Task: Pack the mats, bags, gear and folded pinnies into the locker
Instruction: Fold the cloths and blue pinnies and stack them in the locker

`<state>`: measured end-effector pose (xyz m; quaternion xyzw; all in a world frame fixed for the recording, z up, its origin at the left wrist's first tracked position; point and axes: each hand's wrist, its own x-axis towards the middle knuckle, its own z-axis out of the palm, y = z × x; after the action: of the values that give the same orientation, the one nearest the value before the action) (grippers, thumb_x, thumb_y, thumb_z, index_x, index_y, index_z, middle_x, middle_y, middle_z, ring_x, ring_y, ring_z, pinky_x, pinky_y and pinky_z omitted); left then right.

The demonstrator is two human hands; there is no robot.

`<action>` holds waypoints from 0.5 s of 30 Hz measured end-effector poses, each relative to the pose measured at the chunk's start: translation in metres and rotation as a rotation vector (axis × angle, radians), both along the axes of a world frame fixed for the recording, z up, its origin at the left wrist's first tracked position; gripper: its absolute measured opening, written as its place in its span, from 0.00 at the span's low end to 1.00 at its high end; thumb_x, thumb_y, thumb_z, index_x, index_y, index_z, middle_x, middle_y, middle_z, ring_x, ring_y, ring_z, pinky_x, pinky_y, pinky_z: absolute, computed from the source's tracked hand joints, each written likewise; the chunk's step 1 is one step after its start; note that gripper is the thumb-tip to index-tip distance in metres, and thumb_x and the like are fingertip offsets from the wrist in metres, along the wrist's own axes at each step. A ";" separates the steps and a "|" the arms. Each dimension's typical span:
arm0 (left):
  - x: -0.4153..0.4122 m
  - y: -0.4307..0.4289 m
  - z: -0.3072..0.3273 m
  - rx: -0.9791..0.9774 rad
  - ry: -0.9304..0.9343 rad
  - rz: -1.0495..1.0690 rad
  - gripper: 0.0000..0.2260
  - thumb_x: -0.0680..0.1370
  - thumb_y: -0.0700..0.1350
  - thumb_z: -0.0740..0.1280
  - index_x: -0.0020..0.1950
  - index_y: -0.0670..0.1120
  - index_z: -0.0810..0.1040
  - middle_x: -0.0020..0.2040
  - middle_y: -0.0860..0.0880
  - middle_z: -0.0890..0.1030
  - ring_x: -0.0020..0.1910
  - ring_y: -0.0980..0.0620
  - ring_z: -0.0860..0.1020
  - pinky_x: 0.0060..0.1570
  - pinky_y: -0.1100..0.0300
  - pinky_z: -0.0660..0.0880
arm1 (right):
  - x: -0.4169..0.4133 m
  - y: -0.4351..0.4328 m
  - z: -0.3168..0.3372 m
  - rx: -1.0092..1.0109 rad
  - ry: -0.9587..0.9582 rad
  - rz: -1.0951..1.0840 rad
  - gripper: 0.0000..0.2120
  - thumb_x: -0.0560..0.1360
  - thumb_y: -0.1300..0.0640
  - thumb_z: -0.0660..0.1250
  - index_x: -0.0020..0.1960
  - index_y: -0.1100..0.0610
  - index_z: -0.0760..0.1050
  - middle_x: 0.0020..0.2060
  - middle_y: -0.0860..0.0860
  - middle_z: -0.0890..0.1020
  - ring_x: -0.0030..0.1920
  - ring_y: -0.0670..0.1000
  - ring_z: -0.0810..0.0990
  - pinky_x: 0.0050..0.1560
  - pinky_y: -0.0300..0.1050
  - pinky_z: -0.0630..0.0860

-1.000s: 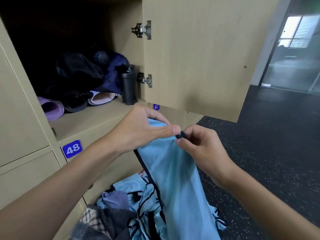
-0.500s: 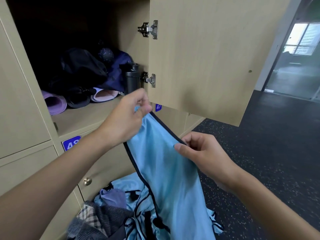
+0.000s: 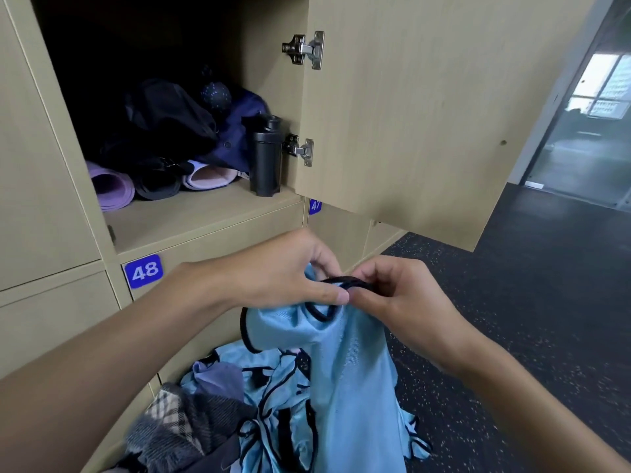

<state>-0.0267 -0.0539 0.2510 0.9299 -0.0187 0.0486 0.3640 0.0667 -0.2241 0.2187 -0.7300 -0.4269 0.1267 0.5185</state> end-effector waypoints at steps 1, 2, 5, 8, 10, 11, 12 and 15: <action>0.000 0.000 0.001 0.026 -0.027 0.026 0.04 0.77 0.45 0.73 0.45 0.45 0.86 0.37 0.50 0.85 0.34 0.58 0.78 0.38 0.62 0.74 | 0.000 -0.001 0.000 0.001 0.012 -0.007 0.06 0.73 0.61 0.74 0.39 0.55 0.80 0.32 0.51 0.79 0.32 0.45 0.72 0.34 0.38 0.68; 0.000 0.000 0.002 0.052 -0.050 0.039 0.04 0.77 0.43 0.72 0.44 0.45 0.85 0.37 0.51 0.85 0.34 0.58 0.78 0.37 0.63 0.74 | 0.001 -0.002 0.000 0.001 0.024 -0.014 0.06 0.73 0.60 0.74 0.39 0.55 0.79 0.32 0.50 0.78 0.32 0.45 0.71 0.33 0.39 0.67; -0.004 0.002 0.008 0.171 -0.085 0.071 0.06 0.77 0.41 0.70 0.40 0.46 0.83 0.33 0.53 0.82 0.30 0.60 0.75 0.34 0.67 0.70 | 0.005 -0.005 0.000 -0.025 0.063 -0.019 0.04 0.73 0.60 0.74 0.41 0.57 0.80 0.33 0.52 0.79 0.33 0.47 0.73 0.36 0.42 0.69; -0.007 0.015 0.013 0.394 -0.135 0.246 0.05 0.73 0.43 0.68 0.38 0.48 0.80 0.32 0.51 0.79 0.31 0.56 0.74 0.33 0.60 0.71 | 0.007 -0.007 0.002 -0.066 0.074 -0.022 0.04 0.74 0.60 0.73 0.44 0.60 0.81 0.37 0.59 0.82 0.35 0.47 0.75 0.39 0.40 0.72; -0.009 0.019 0.014 0.451 -0.149 0.332 0.04 0.72 0.45 0.68 0.37 0.49 0.78 0.33 0.50 0.78 0.34 0.52 0.75 0.34 0.56 0.70 | 0.007 -0.008 0.003 -0.077 0.049 -0.041 0.03 0.75 0.60 0.72 0.44 0.60 0.81 0.40 0.60 0.83 0.35 0.46 0.75 0.39 0.39 0.72; -0.010 0.018 0.012 0.423 -0.140 0.327 0.03 0.71 0.45 0.68 0.38 0.50 0.78 0.33 0.53 0.79 0.34 0.53 0.75 0.34 0.58 0.70 | 0.006 -0.007 0.004 -0.075 0.032 -0.048 0.03 0.75 0.60 0.72 0.43 0.59 0.81 0.38 0.59 0.83 0.35 0.45 0.74 0.38 0.38 0.71; -0.010 0.015 0.010 0.368 -0.127 0.289 0.02 0.72 0.46 0.69 0.41 0.52 0.79 0.35 0.57 0.80 0.35 0.57 0.76 0.35 0.62 0.71 | 0.005 -0.006 0.004 -0.071 0.013 -0.051 0.03 0.75 0.60 0.72 0.42 0.58 0.81 0.37 0.57 0.83 0.33 0.44 0.74 0.36 0.36 0.70; -0.006 0.002 0.000 0.165 -0.078 0.122 0.11 0.74 0.49 0.74 0.56 0.56 0.82 0.50 0.64 0.83 0.51 0.67 0.78 0.50 0.73 0.71 | 0.001 -0.003 0.005 -0.060 -0.020 -0.037 0.05 0.75 0.61 0.71 0.41 0.56 0.80 0.35 0.54 0.82 0.31 0.42 0.73 0.33 0.33 0.69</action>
<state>-0.0327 -0.0514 0.2509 0.9536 0.0198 0.1052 0.2814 0.0676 -0.2269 0.2236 -0.7541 -0.4146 0.1224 0.4944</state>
